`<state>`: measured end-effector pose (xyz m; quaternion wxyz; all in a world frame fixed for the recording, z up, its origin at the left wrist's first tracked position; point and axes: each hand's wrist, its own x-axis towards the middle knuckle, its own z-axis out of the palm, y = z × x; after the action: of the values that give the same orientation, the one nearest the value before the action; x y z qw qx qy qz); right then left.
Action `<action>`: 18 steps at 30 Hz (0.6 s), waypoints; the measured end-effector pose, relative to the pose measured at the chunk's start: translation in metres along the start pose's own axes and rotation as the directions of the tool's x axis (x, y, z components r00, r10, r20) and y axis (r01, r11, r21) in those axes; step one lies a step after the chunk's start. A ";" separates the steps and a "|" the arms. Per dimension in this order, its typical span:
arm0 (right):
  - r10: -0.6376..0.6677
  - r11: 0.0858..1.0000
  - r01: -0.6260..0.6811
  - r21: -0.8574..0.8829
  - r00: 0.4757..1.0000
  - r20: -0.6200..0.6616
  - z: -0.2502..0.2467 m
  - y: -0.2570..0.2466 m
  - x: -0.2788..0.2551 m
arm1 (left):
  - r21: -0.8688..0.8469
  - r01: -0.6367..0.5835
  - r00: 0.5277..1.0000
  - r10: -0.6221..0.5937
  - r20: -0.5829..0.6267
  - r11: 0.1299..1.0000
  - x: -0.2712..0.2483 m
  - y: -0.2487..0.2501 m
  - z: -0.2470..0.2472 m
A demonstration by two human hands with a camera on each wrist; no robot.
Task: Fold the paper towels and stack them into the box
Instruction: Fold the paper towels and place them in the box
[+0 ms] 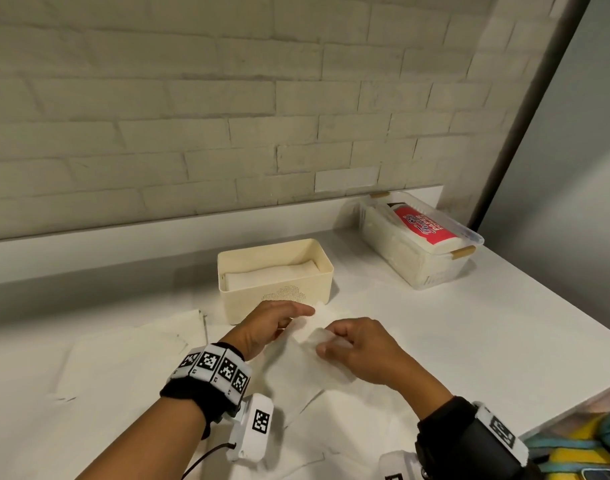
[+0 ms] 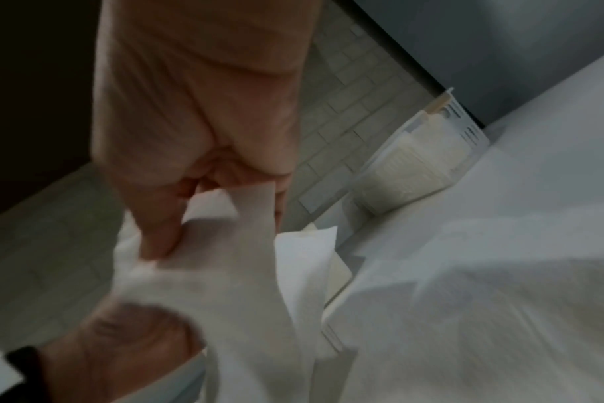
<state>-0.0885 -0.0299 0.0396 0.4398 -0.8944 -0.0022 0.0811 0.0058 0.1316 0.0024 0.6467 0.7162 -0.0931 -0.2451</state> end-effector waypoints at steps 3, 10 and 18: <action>-0.068 0.998 0.069 0.004 0.974 0.215 -0.007 -0.014 -0.012 | -0.033 -0.063 0.995 0.060 -0.083 0.997 0.001 0.003 -0.004; -0.119 0.990 0.105 0.097 0.980 0.157 -0.031 -0.041 -0.005 | -0.141 -0.235 0.961 0.209 -0.179 0.962 0.003 0.017 0.001; 0.049 0.992 -0.013 0.124 0.955 -0.292 -0.028 -0.020 0.032 | -0.142 -0.263 0.962 0.249 -0.111 0.954 -0.004 0.027 0.016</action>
<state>-0.0518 -0.0375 0.0682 0.4872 -0.8682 0.0824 -0.0462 -0.0005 0.1154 0.0287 0.7304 0.6562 -0.1360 -0.1323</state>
